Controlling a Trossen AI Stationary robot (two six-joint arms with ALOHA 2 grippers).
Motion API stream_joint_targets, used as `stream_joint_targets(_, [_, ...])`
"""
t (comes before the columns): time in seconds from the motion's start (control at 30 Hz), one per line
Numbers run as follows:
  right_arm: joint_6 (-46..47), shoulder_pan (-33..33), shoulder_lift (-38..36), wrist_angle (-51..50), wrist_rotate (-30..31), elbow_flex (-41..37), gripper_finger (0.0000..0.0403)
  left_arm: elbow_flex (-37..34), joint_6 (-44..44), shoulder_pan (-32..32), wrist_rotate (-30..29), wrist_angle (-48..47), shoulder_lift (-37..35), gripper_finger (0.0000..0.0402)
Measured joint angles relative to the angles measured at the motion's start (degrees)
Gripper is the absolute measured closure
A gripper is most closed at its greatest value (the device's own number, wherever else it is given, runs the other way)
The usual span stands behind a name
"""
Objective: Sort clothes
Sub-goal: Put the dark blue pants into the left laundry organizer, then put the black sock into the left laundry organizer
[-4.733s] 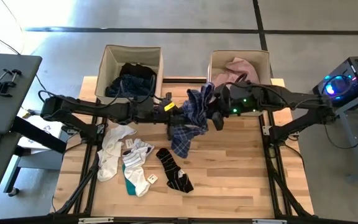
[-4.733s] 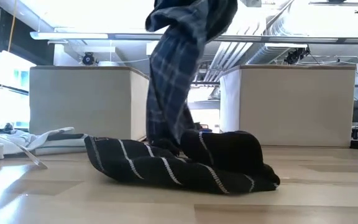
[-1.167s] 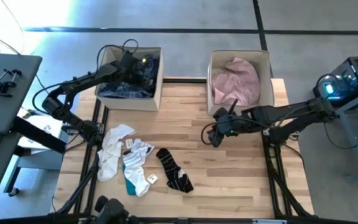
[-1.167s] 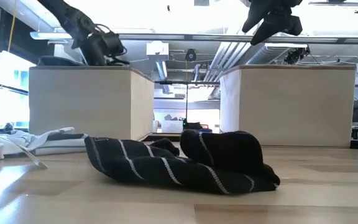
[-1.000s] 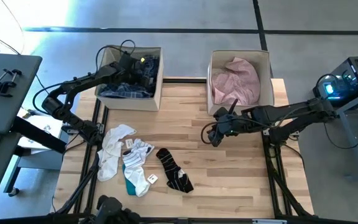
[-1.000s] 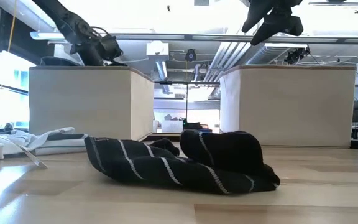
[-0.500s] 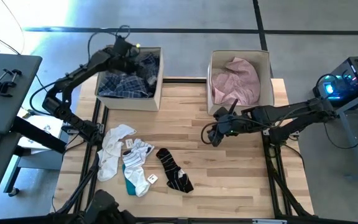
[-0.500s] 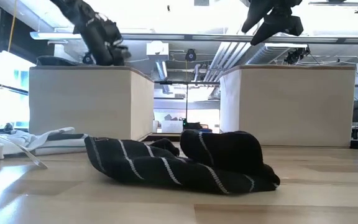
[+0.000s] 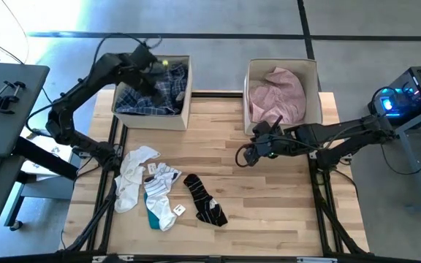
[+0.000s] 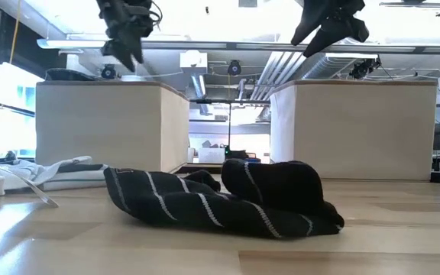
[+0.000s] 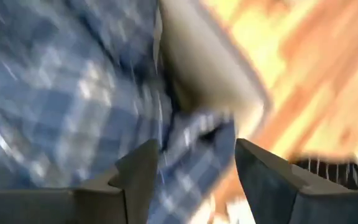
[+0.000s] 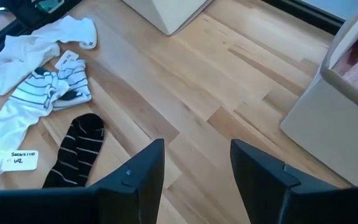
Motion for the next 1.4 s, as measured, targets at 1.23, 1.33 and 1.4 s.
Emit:
stream_joint_targets(1.23, [1.6, 0.0, 0.0, 0.0, 3.2, 0.0, 0.0231, -6.9, 0.2, -0.6, -12.0, 7.7, -1.4, 0.0241])
stream_joint_targets(1.33, [1.5, 0.0, 0.0, 0.0, 5.6, 0.0, 0.0231, -4.8, -0.9, -4.3, -11.7, 6.3, -4.8, 0.0241])
stream_joint_targets(1.4, [1.6, 0.0, 0.0, 0.0, 6.9, 0.0, 0.0231, -4.7, -1.7, -7.8, -10.6, 6.7, -7.9, 0.0241])
